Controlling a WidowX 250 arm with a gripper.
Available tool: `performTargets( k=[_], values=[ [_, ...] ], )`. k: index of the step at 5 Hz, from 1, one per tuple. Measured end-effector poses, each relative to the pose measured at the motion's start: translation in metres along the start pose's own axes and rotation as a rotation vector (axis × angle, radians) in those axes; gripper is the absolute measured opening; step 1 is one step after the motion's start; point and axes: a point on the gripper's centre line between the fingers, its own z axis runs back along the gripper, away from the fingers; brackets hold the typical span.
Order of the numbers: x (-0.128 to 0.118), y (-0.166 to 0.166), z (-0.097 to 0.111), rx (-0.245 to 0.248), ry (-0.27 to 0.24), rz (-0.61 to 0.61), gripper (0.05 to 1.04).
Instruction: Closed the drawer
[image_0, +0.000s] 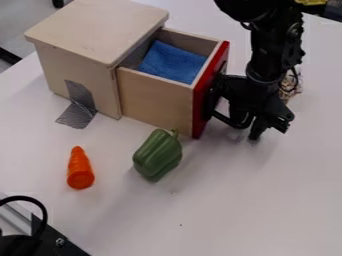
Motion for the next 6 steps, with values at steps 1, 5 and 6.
performTargets(
  k=[1, 5, 6],
  values=[
    [-0.008, 0.003, 0.001, 0.011, 0.013, 0.020, 0.215],
    [-0.046, 0.084, 0.006, 0.081, 0.044, 0.169, 0.124],
    [-0.054, 0.114, 0.005, 0.104, 0.052, 0.208, 0.124]
  ],
)
